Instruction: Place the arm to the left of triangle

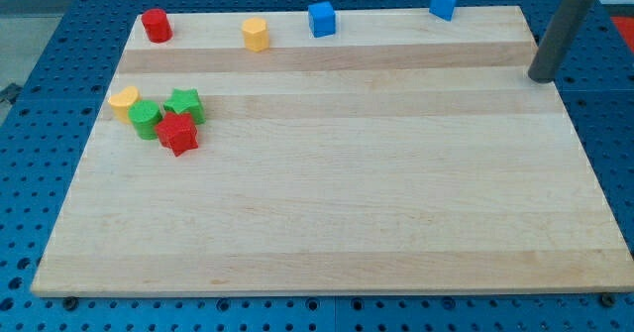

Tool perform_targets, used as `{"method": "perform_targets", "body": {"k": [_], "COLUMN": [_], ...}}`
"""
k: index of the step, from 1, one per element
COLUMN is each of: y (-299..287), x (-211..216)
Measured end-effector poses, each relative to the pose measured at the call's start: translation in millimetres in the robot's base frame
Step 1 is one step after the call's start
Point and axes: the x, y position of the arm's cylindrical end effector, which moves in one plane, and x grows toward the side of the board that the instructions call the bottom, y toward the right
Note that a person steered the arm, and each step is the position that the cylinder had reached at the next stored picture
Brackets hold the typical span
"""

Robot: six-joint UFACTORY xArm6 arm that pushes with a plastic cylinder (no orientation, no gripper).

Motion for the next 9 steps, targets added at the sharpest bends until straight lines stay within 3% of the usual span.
{"method": "perform_targets", "body": {"k": [1,4,5,6,7,8,9], "y": [62,57,49,-18,-66,-82,-167], "x": [61,64,44,-64,-116,-120,-104]}}
